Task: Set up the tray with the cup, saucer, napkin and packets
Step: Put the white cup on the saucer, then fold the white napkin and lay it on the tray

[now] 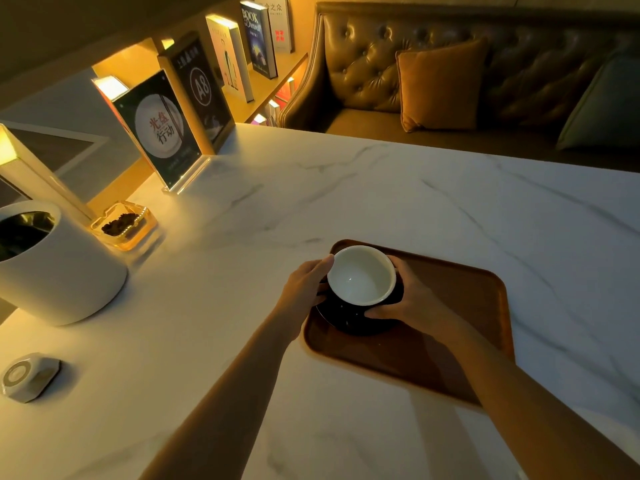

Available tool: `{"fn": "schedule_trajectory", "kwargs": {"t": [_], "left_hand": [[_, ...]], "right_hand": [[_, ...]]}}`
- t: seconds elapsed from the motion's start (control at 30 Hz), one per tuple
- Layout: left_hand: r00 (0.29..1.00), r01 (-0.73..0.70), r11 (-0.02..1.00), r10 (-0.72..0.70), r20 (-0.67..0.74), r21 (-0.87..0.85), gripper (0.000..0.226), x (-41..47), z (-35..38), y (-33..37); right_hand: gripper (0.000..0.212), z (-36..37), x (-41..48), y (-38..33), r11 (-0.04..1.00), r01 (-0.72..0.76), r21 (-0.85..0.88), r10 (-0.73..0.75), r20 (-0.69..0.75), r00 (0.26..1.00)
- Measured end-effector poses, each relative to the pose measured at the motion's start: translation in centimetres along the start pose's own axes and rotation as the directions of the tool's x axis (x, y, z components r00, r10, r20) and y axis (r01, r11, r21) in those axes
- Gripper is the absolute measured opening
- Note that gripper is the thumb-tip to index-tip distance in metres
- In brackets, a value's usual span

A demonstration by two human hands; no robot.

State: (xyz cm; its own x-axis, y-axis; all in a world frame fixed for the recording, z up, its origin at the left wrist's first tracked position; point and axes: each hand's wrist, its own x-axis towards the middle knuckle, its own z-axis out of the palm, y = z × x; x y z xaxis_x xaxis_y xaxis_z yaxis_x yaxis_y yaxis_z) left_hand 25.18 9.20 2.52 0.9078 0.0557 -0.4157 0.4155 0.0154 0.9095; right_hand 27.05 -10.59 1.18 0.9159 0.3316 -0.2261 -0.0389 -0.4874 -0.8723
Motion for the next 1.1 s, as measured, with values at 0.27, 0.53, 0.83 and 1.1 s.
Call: {"fn": "schedule_trajectory", "kwargs": {"t": [0.27, 0.53, 0.83, 1.1], "left_hand": [[0.893, -0.228, 0.676, 0.433, -0.127, 0.701, 0.05, -1.1, 0.2, 0.9], [0.784, -0.45, 0.428, 0.61, 0.117, 0.784, 0.039, -5.6, 6.6, 2.2], [0.746, -0.614, 0.3, 0.525, 0.41, 0.73, 0.043, -11.1, 18.8, -1.8], [0.743, -0.658, 0.218, 0.343, 0.575, 0.721, 0.052, -14.8, 25.1, -8.4]], "right_hand": [[0.085, -2.8, -2.6, -1.0, 0.965, 0.006, -0.264, -0.053, -0.17, 0.984], [0.077, -7.5, -9.2, 1.3, 0.889, -0.012, -0.458, -0.158, -0.33, 0.931], [0.073, -12.6, -21.3, 8.4, 0.785, -0.244, -0.57, -0.041, -0.44, 0.897], [0.07, -13.2, -28.5, 14.9, 0.69, -0.351, -0.633, 0.121, -0.377, 0.918]]}}
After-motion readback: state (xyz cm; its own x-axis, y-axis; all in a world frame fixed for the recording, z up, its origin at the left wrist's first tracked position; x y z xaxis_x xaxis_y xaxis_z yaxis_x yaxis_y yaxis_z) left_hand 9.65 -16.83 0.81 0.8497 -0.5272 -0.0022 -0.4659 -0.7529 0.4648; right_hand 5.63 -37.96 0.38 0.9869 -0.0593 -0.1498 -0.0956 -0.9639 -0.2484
